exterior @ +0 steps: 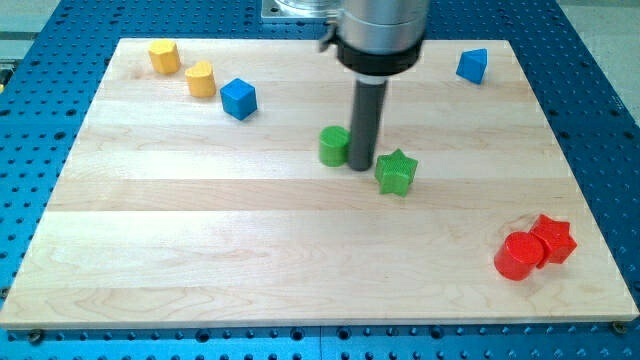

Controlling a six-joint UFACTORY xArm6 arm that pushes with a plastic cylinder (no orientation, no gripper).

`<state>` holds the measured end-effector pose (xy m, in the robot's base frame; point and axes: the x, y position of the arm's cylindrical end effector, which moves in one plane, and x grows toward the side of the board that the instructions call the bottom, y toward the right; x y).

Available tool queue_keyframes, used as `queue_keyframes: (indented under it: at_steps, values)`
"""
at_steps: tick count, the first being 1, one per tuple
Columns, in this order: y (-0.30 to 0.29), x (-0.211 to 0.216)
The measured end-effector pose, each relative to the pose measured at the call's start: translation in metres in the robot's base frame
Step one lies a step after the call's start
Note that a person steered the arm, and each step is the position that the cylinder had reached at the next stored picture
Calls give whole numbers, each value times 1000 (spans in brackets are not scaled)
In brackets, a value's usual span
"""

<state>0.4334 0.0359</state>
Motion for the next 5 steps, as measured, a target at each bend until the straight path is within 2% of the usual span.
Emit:
queue_keyframes:
  at_steps: [2, 3, 4, 5]
  values:
    - [-48, -38]
    - [-53, -24]
    - [-40, -30]
    - [-31, -75]
